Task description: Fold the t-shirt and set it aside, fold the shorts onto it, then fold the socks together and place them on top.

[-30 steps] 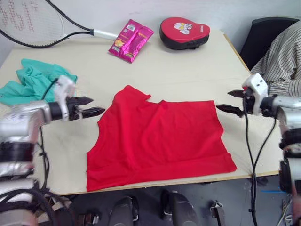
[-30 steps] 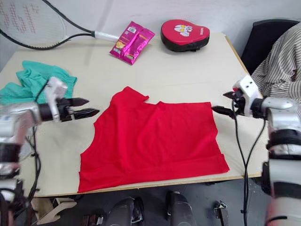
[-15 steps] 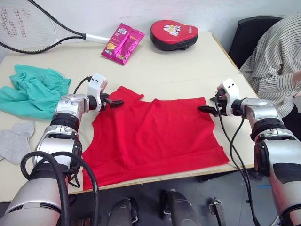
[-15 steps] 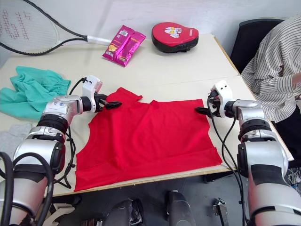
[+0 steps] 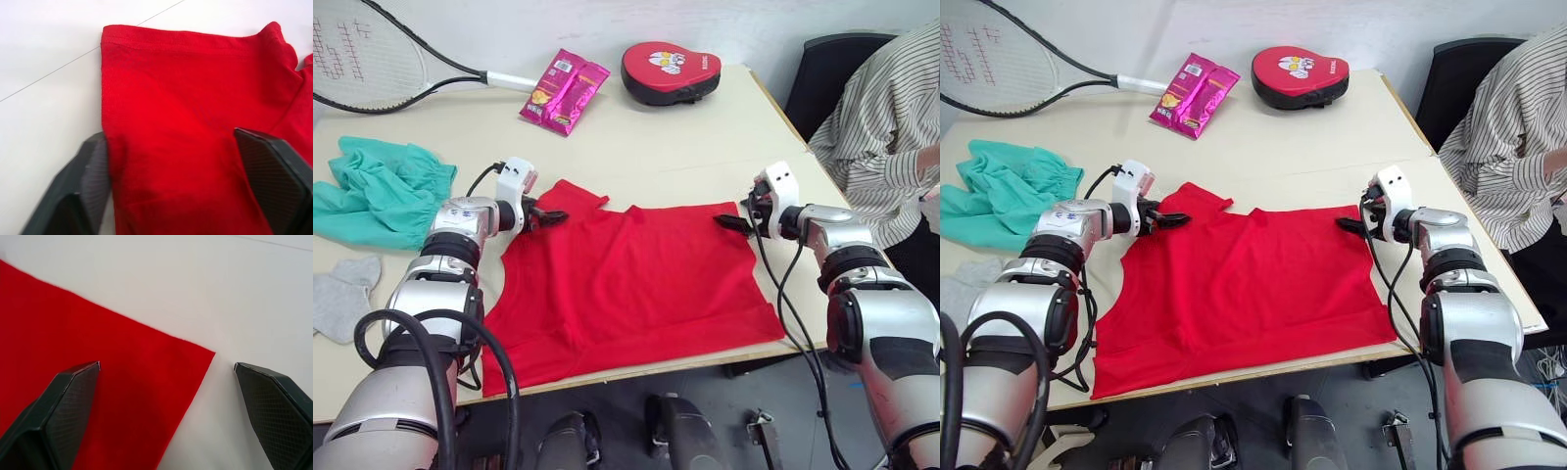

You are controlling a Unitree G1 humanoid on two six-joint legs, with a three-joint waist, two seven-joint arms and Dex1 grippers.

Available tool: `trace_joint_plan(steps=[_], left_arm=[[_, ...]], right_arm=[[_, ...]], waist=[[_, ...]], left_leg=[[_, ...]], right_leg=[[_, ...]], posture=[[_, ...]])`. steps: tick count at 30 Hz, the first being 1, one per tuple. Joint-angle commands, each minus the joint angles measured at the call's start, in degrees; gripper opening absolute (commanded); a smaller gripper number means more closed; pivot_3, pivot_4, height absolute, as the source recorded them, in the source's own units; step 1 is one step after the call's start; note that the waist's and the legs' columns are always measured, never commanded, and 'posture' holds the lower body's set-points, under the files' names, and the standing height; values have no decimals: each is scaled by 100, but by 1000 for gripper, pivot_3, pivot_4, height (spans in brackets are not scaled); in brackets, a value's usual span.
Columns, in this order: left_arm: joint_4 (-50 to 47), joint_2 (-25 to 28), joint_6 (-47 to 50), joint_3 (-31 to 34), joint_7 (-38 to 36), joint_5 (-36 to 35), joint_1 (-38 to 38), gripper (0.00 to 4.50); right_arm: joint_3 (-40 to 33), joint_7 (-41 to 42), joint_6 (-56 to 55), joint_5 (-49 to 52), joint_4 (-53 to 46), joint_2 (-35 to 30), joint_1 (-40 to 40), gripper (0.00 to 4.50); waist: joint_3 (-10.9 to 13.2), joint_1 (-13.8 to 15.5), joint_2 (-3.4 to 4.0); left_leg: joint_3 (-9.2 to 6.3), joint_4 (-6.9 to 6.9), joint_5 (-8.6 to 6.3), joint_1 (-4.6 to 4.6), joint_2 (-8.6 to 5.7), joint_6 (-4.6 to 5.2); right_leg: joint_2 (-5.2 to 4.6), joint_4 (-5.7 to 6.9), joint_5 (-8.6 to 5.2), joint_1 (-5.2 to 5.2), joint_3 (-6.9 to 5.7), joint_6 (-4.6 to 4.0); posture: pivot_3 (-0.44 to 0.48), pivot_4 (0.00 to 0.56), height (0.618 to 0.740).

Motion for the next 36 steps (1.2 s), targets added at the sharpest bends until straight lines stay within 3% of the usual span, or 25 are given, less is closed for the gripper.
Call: trace_joint_plan(steps=[1,8,11,20,30,36], left_arm=[[23,65,90,19,-154,105,162,2333],[-68,118,-4,97,-216,102,351,110],[-113,116,-127,170,-187,86,399,0],[-409,184,-877,709,-247,-294,568,0],[-1463,453,-1117,955,-1062,-603,1068,0],[-1794,513,-922,908,-880,-552,1390,0]], right_arm=[[-163,19,-8,104,-71,67,-160,3538],[-241,-22,-32,72,-70,93,-108,1048],[-281,7,-77,87,-80,60,-97,40],[-680,503,-433,425,-204,-120,-30,16],[-939,1455,-331,836,-541,-465,315,16],[-684,877,-360,565,-543,-420,625,16]], waist=[[0,-2,0],[0,-9,0],[0,-9,0],[0,-11,0],[0,-13,0],[0,-6,0]], left_leg=[[0,0,0,0,0,0],[0,-1,0,1,1,0],[0,-1,0,1,1,0],[0,-1,0,1,1,0],[0,-2,0,0,2,0],[-2,2,0,0,2,0]], right_leg=[[0,0,0,0,0,0],[-1,1,-1,0,0,-1],[-2,2,-1,0,1,-1],[-1,2,-1,-1,1,-1],[3,0,-1,-1,0,-1],[-3,4,-1,0,0,-1]], posture=[[0,150,740],[0,150,740],[0,150,740],[0,150,740],[0,150,740],[0,150,740]])
